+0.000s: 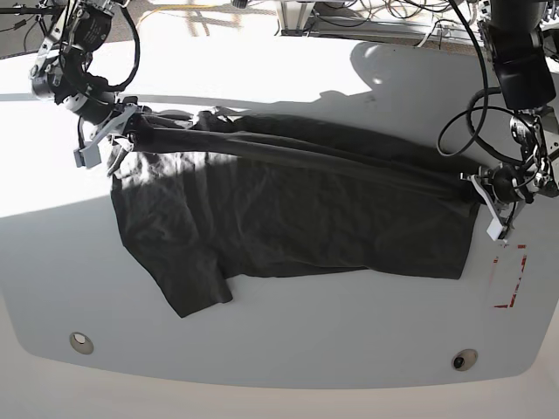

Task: Fold the T-shirt properly
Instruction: 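Pull the held edge with both grippers, folding it over the shirt, then lift the held edge with both grippers and swing it away from the robot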

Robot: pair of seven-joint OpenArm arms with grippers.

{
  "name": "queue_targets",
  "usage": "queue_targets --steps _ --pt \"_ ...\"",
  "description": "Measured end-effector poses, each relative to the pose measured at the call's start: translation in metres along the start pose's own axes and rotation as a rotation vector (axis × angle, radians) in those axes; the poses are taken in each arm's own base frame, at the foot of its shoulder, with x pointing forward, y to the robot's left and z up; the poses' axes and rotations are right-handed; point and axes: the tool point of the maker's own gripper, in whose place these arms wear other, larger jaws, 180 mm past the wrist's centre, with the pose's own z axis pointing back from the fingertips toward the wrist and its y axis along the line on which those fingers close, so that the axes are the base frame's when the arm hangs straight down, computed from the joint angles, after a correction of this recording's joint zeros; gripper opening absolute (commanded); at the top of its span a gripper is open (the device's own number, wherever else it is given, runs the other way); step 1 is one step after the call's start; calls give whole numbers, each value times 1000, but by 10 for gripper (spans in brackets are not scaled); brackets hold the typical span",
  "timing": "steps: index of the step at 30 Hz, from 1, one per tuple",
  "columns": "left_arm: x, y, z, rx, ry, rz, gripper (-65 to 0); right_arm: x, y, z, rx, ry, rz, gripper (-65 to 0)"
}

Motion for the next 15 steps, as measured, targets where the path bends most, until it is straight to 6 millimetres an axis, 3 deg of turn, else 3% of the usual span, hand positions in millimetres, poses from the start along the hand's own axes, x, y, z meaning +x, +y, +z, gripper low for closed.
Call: queue_targets --steps 3,7,15 --pt "3 -2 -1 -3 -6 -4 -633 19 1 -2 -4 -37 22 -639" --pt "0 -6 -4 -10 22 -34 -633 22 -3 2 -36 -38 55 -639" --pt "-2 -14 -9 -27 39 -52 -633 -29 1 17 -83 57 38 -639"
